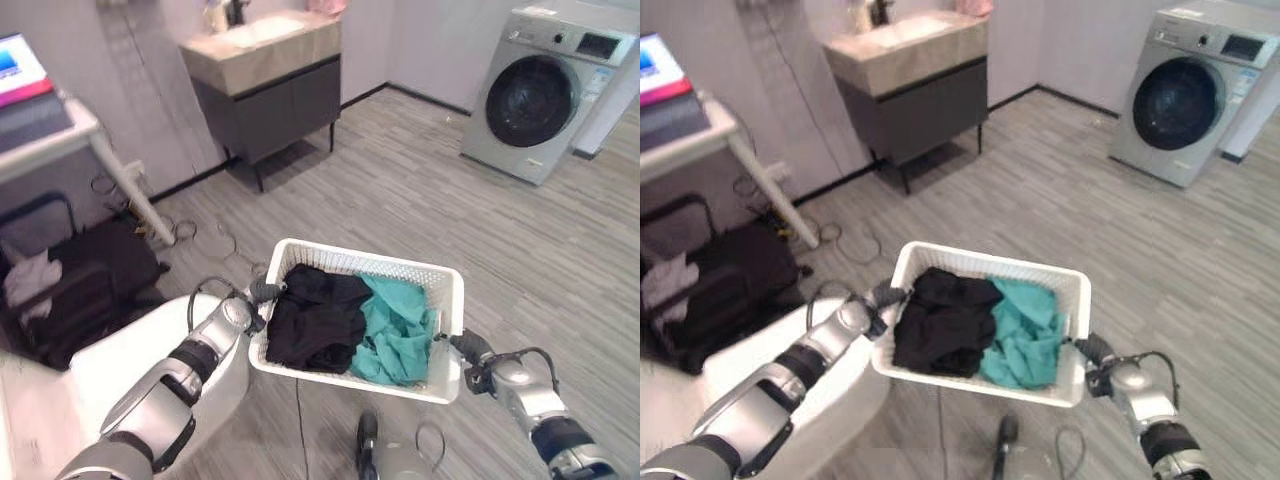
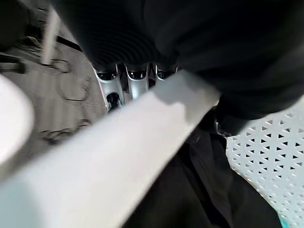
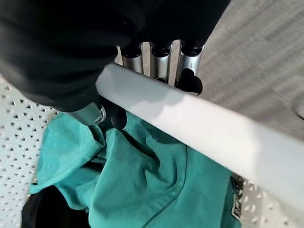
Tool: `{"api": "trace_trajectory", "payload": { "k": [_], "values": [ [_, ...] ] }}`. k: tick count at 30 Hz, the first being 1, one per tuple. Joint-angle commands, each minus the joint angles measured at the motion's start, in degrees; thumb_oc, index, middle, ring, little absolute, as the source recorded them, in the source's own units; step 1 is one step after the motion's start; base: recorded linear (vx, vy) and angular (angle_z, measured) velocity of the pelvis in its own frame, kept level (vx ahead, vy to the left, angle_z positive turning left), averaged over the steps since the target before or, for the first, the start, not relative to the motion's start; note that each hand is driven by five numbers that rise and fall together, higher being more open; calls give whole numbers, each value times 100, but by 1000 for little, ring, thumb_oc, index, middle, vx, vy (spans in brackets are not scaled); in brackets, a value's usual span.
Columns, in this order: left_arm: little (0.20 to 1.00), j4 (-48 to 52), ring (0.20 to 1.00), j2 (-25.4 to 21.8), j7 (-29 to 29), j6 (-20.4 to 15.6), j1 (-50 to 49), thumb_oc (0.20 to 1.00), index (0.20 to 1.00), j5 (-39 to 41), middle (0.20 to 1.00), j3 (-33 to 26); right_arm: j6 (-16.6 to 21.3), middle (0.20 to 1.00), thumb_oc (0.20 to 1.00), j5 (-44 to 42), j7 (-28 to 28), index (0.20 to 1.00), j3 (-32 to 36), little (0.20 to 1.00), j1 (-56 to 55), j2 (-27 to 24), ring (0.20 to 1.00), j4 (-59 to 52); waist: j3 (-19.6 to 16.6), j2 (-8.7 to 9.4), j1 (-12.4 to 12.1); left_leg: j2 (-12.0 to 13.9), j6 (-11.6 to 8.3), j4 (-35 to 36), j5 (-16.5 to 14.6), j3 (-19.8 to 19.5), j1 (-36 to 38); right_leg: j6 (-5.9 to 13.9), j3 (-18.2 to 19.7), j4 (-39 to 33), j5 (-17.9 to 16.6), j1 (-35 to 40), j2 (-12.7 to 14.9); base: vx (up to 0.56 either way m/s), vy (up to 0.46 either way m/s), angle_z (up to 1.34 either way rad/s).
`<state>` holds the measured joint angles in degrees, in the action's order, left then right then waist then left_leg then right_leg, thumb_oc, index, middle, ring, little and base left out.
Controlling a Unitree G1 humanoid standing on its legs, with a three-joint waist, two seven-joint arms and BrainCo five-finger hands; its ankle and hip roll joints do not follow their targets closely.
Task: Grab the laundry basket,head to the washer,open it,put in the laundry and shut it.
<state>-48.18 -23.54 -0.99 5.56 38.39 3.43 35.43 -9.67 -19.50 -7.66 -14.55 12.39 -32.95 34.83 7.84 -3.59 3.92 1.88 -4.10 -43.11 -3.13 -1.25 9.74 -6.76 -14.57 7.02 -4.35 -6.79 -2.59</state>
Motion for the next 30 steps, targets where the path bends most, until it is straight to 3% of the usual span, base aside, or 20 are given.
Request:
{"api": "trace_trajectory", "payload": {
  "k": [1, 3, 4, 6, 8, 10, 11, 14, 16, 20, 22, 24, 25, 26, 28, 30],
  "values": [
    [200, 132, 200, -729, -138, -281, 460, 200, 200, 5, 200, -116, 337, 200, 200, -226, 207, 200, 444, 200, 284, -560, 200, -16, 91, 568, -85, 515, 219, 225, 724, -383, -736, 884, 241, -95, 365, 285, 600, 208, -307, -34],
    [200, 122, 200, -721, -136, -279, 501, 200, 200, 77, 200, -102, 342, 200, 200, -260, 226, 200, 424, 200, 314, -570, 200, -9, 182, 619, -144, 470, 281, -185, 857, -540, -1047, 792, 339, -41, 453, 364, 518, 153, -182, -58],
    [200, 232, 200, -739, -119, -246, 533, 200, 200, 198, 200, -79, 293, 200, 200, -264, 235, 200, 333, 200, 361, -584, 200, 40, 344, 766, -334, 193, 464, -227, 565, -616, -1815, 696, 547, -35, 623, 628, 439, 206, -165, -64],
    [200, 264, 200, -745, -103, -235, 531, 200, 200, 209, 200, -83, 291, 200, 200, -267, 237, 200, 344, 200, 339, -584, 200, 14, 375, 751, -421, 112, 472, -55, 466, -611, -2044, 705, 653, -59, 675, 725, 373, 255, -112, -33],
    [200, 292, 200, -747, -106, -248, 571, 200, 200, 196, 200, -65, 308, 200, 200, -233, 247, 200, 341, 200, 320, -589, 200, -73, 391, 715, -547, -76, 449, 655, 381, -613, -2251, 750, 830, -133, 743, 895, 295, 310, -14, -67],
    [200, 189, 200, -645, -114, -299, 697, 200, 200, 181, 200, 51, 397, 200, 200, -222, 314, 200, 262, 200, 417, -532, 200, 36, 425, 618, -674, -201, 353, 2118, 431, -718, -2353, 789, 949, -168, 915, 1125, 171, 422, 58, -59],
    [200, 152, 200, -633, -106, -331, 775, 200, 200, 217, 200, 154, 443, 200, 200, -182, 329, 200, 163, 200, 484, -445, 200, 160, 388, 475, -773, -237, 231, 3230, 824, -1020, -2288, 810, 1077, -141, 1052, 1259, 27, 368, 65, -45],
    [200, 112, 200, -576, -90, -369, 906, 200, 200, 223, 200, 297, 487, 200, 200, -194, 342, 200, 116, 200, 551, -372, 200, 258, 451, 439, -799, -202, 184, 3897, 1022, -994, -2340, 815, 1174, -111, 1196, 1441, 15, 306, 49, -62],
    [200, -8, 200, -443, -94, -400, 1101, 200, 200, 151, 200, 425, 490, 200, 200, -145, 366, 200, 30, 200, 643, -298, 200, 364, 342, 378, -786, -91, 236, 3992, 1097, -610, -2253, 899, 1253, -121, 1390, 1685, 31, 396, 101, -44],
    [200, -103, 200, -356, -109, -441, 1209, 200, 200, 56, 200, 577, 516, 200, 200, -155, 312, 200, 67, 200, 622, -191, 200, 387, 115, 401, -812, -283, 380, 3724, 983, -613, -2074, 1007, 1429, 389, 1536, 1786, 198, 393, 136, -41],
    [200, -93, 200, -346, -112, -451, 1207, 200, 200, 32, 200, 607, 514, 200, 200, -131, 276, 200, 59, 200, 613, -70, 200, 452, 15, 443, -833, -335, 541, 3678, 791, -450, -1855, 1214, 1375, 1283, 1294, 1528, 334, 382, 144, -40],
    [200, -54, 200, -344, -107, -441, 1138, 200, 200, 11, 200, 600, 488, 200, 200, -38, 239, 200, 21, 200, 739, 65, 200, 591, 13, 411, -789, -379, 741, 3663, 538, -291, -1539, 1515, 1207, 2381, 596, 1118, 532, 286, 117, -40],
    [200, -52, 200, -347, -107, -441, 1136, 200, 200, 10, 200, 596, 489, 200, 200, -38, 239, 200, 17, 200, 744, 67, 200, 594, 15, 421, -794, -389, 746, 3659, 535, -279, -1542, 1521, 1220, 2420, 614, 1097, 545, 279, 126, -37],
    [200, -11, 200, -374, -111, -419, 1152, 200, 200, 13, 200, 628, 455, 200, 200, 30, 223, 200, -29, 200, 819, 144, 200, 652, 31, 369, -731, -405, 870, 3644, 345, -165, -1247, 1635, 968, 3118, 249, 727, 747, 284, 116, -24],
    [200, -8, 200, -376, -104, -380, 1183, 200, 200, 42, 200, 623, 423, 200, 200, 60, 227, 200, -48, 200, 883, 162, 200, 671, 35, 317, -640, -415, 941, 3720, 223, -181, -988, 1538, 860, 3180, 354, 394, 821, 326, 83, -17],
    [200, 5, 200, -382, -88, -381, 1169, 200, 200, 106, 200, 569, 420, 200, 200, 27, 228, 200, -52, 200, 902, 126, 200, 667, 40, 329, -565, -475, 952, 3772, 122, -299, -819, 1427, 941, 2677, 578, 115, 729, 279, -37, 3]
  ]
}}
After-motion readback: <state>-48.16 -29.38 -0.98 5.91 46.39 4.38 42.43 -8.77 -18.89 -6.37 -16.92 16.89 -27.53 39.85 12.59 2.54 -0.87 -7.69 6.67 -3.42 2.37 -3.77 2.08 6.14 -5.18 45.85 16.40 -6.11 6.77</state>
